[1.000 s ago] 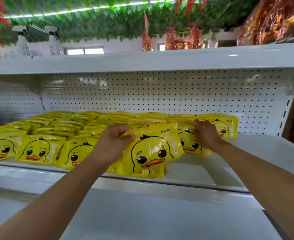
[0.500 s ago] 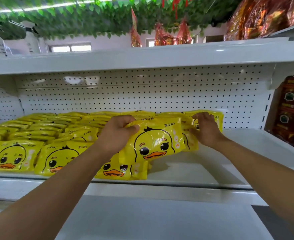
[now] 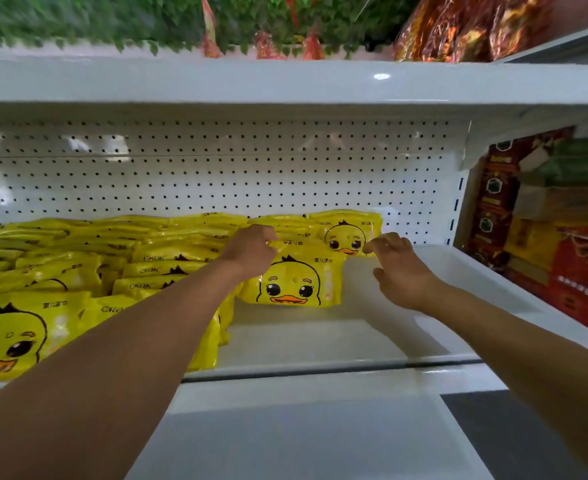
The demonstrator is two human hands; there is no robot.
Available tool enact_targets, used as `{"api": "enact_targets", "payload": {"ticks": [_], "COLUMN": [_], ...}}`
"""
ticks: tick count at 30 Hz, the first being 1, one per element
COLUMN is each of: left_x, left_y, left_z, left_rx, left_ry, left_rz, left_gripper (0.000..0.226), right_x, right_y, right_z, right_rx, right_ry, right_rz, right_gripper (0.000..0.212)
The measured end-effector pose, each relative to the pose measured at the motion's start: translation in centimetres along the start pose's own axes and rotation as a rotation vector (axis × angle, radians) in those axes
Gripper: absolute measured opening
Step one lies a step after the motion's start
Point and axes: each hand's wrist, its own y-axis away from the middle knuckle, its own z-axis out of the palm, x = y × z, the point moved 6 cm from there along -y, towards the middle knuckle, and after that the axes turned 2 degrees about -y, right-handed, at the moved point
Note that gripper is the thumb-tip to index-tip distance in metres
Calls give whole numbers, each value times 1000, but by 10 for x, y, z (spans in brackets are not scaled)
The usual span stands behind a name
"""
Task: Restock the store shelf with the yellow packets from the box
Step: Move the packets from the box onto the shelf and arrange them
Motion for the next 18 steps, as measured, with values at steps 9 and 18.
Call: {"api": "enact_targets", "payload": {"ticks": [9,18], "left_x": [-3,14], "left_y": [3,28], "left_z": [0,-14], "left_rx": [116,186], "left_ry": [-365,-461], "left_rz": [21,22], "left_gripper": [24,42], "right_x": [-8,-29], "right_y": [10,33], "right_z": [4,-13], "right_rx": [-29,-34], "right_ry": [-22,14], "right_rz": [8,-49], "right_gripper": [47,57]}}
